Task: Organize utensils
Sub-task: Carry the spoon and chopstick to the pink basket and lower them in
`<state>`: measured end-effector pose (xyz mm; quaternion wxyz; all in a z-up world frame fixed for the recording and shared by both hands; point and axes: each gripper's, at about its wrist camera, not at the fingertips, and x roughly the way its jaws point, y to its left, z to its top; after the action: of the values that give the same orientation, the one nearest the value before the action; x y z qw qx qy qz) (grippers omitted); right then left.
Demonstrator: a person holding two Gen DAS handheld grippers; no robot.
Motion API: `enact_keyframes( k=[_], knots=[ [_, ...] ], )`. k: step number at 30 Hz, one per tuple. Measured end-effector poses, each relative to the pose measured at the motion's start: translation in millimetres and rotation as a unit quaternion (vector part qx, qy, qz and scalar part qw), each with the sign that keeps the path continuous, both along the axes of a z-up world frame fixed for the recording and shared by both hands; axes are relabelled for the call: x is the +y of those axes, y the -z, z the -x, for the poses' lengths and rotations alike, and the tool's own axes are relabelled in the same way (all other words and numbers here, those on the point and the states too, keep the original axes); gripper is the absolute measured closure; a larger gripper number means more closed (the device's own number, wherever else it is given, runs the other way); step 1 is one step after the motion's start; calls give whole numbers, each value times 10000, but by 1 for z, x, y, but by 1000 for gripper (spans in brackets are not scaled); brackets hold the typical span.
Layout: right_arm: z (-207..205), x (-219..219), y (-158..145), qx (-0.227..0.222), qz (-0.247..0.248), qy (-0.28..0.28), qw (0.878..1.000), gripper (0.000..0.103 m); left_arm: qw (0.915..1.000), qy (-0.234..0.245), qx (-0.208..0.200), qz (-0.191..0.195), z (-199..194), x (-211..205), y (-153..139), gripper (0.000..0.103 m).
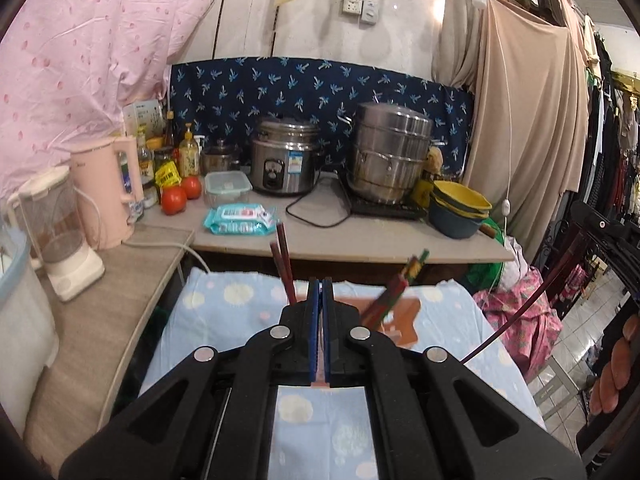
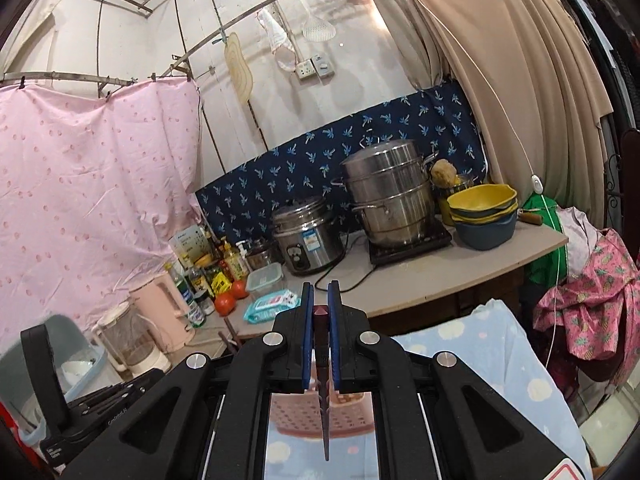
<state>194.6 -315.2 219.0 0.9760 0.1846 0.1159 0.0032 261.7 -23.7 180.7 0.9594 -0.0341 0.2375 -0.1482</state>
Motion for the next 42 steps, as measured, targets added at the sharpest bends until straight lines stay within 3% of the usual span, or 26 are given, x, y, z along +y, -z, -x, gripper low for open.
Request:
enact_keyframes(
  k=[6, 13, 24, 33, 35, 40, 42],
  knots=[
    [-48, -5, -17, -137, 116, 206, 9996, 96, 9998, -149, -131, -98, -38, -9, -9, 102],
    [-94, 2, -5, 77, 204, 139, 9997, 96, 9993, -255, -18, -258, -73, -18, 9, 102],
    [-107, 24, -19, -139, 93, -264, 9995, 96, 9985, -292, 237, -406, -95, -25, 37, 102],
    [-131, 48, 21, 408, 411, -446, 9973, 96, 9987, -275, 312, -285, -96, -19, 44, 101],
    [-132, 50, 26, 472, 457, -460, 9968, 95, 9987, -312, 325, -247, -96, -16, 44, 99],
    [-127, 48, 26, 446, 500, -344, 9972, 68, 9982, -476, 338, -110, -93, -8, 43, 66],
    [-124, 47, 24, 447, 496, -325, 9972, 62, 9982, -498, 324, -94, -90, -6, 41, 63]
  ],
)
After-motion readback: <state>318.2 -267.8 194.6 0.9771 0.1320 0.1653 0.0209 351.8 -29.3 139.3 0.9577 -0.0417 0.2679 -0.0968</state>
